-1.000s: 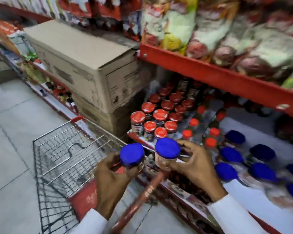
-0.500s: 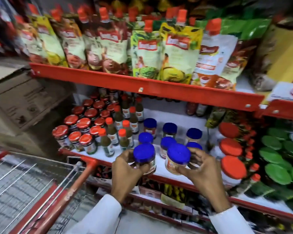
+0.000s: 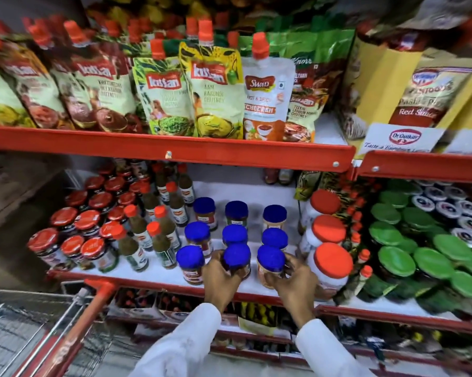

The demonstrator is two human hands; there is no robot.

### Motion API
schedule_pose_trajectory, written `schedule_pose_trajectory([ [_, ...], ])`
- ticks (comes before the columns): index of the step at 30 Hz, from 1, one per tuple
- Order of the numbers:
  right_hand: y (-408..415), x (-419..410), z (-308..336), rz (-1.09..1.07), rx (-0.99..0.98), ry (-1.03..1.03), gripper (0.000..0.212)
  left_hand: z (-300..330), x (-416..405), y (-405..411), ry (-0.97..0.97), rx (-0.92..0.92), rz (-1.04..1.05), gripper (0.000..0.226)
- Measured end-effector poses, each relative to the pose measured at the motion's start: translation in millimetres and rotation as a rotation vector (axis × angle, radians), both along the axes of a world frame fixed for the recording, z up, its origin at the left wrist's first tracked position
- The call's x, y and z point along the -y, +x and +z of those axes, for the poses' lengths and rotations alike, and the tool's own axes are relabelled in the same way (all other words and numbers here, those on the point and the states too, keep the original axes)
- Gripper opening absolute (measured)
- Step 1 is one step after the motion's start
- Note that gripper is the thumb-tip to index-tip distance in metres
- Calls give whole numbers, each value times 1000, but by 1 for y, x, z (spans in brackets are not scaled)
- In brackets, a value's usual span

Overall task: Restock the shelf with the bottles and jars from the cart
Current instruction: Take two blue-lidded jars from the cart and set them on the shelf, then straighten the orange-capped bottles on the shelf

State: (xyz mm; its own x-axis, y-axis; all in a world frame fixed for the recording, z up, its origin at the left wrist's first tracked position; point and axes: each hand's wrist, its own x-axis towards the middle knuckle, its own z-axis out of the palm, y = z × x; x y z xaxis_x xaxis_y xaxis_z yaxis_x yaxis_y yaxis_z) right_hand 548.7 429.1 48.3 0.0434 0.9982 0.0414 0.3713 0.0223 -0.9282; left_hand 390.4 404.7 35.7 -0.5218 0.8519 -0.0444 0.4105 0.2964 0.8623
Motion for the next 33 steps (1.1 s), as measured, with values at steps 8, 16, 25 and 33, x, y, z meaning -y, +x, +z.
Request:
schedule_pose_trajectory([
  [8, -12, 2, -14, -24, 5, -46, 50, 0, -3, -4, 13, 76, -80, 47],
  [16, -52, 20, 23, -51, 53, 161, 63, 47, 37, -63, 188, 145, -43, 55],
  [25, -162, 26, 36, 164, -1, 73, 49, 41, 76, -189, 268, 129, 261, 30],
  [33, -251, 9, 26, 175, 68, 23, 51, 21, 56, -242, 196, 206, 363, 40],
])
